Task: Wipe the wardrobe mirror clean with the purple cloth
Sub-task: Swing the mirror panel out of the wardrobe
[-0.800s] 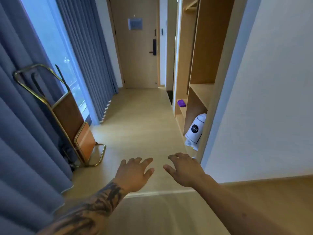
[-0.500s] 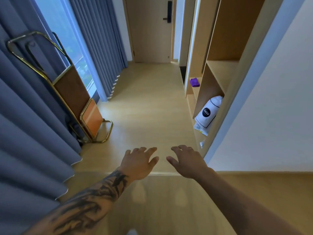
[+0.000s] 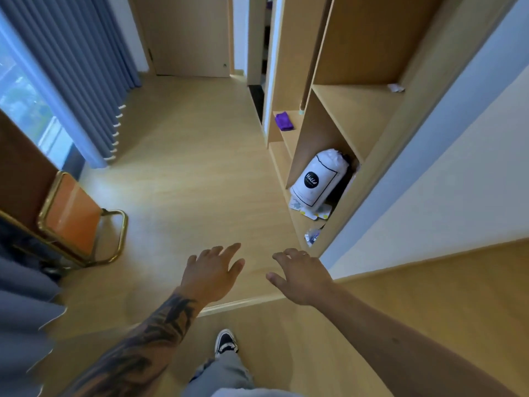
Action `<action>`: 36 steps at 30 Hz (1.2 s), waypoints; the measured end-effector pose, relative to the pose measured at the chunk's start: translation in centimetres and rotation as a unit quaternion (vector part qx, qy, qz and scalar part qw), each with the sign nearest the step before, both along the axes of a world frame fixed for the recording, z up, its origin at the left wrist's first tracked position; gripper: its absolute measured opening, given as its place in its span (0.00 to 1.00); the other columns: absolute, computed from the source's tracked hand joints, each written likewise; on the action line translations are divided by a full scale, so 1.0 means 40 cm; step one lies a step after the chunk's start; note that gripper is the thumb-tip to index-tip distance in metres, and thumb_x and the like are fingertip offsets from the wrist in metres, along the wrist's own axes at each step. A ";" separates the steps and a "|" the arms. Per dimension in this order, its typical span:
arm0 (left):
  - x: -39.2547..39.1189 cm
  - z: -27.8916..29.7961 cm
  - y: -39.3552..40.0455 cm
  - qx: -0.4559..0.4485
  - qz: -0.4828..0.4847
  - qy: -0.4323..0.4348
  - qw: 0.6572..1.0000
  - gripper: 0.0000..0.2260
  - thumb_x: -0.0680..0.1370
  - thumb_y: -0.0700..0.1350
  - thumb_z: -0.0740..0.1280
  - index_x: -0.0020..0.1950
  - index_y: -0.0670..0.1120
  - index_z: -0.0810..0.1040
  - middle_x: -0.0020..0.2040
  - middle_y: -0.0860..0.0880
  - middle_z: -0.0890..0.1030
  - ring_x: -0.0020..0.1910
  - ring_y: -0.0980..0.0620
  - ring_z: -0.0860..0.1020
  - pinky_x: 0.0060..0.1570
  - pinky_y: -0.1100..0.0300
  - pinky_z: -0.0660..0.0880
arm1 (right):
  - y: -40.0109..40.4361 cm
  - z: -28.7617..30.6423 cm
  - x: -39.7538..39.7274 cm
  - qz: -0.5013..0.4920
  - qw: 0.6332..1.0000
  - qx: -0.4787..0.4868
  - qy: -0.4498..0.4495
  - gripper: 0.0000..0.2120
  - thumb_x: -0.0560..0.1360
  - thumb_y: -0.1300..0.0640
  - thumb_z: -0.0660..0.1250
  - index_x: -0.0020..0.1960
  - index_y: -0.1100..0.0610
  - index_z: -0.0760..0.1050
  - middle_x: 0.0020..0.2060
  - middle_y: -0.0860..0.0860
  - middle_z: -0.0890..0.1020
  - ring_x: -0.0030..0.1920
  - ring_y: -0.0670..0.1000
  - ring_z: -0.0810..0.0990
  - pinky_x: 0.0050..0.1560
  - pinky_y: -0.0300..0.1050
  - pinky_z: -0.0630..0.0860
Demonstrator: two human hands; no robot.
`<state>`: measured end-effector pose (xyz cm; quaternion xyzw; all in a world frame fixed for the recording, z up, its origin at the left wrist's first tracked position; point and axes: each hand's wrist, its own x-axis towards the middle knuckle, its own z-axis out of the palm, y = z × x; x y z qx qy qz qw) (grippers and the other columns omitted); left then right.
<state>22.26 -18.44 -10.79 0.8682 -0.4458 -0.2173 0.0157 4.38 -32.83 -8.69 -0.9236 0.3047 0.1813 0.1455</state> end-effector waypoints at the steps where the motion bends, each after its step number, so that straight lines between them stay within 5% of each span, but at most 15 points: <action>1: 0.035 -0.002 -0.020 -0.002 -0.005 0.004 1.000 0.28 0.83 0.68 0.45 0.83 0.63 0.55 0.81 0.51 0.67 0.78 0.45 0.67 0.77 0.41 0.64 | -0.019 -0.001 0.039 0.003 1.000 -0.006 0.008 0.29 0.83 0.35 0.55 0.79 0.49 0.63 0.77 0.55 0.67 0.73 0.60 0.69 0.69 0.55 0.69; 16: 0.470 -0.017 -0.305 0.025 -0.060 0.053 0.996 0.29 0.83 0.70 0.47 0.82 0.62 0.57 0.84 0.49 0.61 0.81 0.43 0.61 0.77 0.38 0.57 | -0.275 0.031 0.449 -0.063 0.998 -0.017 0.020 0.25 0.84 0.39 0.58 0.76 0.50 0.68 0.72 0.53 0.73 0.70 0.57 0.73 0.67 0.55 0.71; 36: 1.224 0.244 -0.920 0.013 -0.046 -0.056 0.997 0.25 0.85 0.64 0.56 0.81 0.58 0.64 0.77 0.50 0.72 0.74 0.45 0.71 0.73 0.44 0.66 | -0.948 0.039 1.222 -0.056 0.994 0.007 -0.092 0.22 0.83 0.38 0.59 0.72 0.49 0.70 0.66 0.52 0.76 0.64 0.57 0.77 0.60 0.52 0.73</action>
